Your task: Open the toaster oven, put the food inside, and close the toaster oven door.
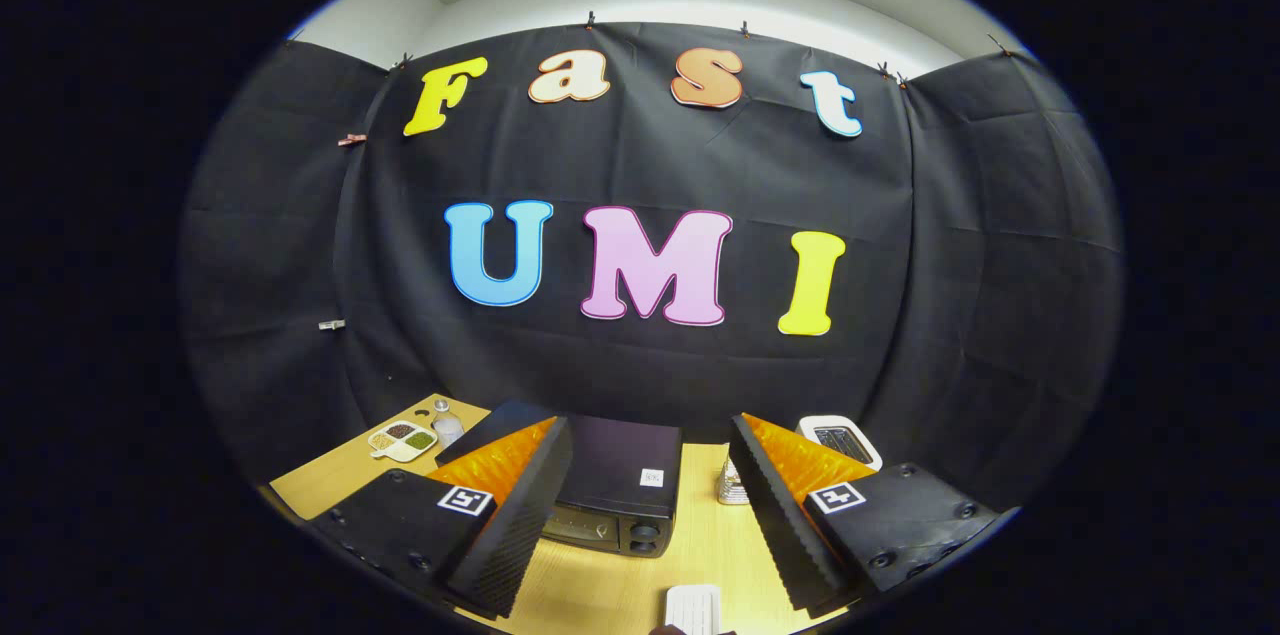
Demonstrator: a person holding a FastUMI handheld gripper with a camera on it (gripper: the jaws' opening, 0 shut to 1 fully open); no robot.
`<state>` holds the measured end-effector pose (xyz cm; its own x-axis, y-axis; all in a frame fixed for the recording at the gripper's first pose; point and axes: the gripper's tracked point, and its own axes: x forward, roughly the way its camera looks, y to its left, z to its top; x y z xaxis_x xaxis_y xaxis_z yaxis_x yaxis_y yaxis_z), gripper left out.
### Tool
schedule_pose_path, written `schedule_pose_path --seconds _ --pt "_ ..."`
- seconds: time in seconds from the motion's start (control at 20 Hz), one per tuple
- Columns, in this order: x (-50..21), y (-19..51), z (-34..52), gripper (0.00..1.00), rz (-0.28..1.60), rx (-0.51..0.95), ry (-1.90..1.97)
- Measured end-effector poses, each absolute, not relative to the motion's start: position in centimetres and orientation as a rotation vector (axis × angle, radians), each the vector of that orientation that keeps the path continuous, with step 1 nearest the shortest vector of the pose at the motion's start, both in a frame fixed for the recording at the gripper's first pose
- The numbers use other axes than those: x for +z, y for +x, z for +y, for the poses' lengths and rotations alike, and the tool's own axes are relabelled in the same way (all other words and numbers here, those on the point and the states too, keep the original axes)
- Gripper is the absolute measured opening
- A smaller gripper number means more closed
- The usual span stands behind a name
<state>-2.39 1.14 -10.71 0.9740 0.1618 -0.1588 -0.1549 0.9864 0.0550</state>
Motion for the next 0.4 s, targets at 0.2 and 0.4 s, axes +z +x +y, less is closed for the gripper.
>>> schedule_pose_path --seconds 0.2,0.4 --pt "-10.0 -3.0 -0.6 0.98 0.152 0.162 0.066" --pt "-8.5 -3.5 -2.5 0.98 0.119 0.154 0.084"
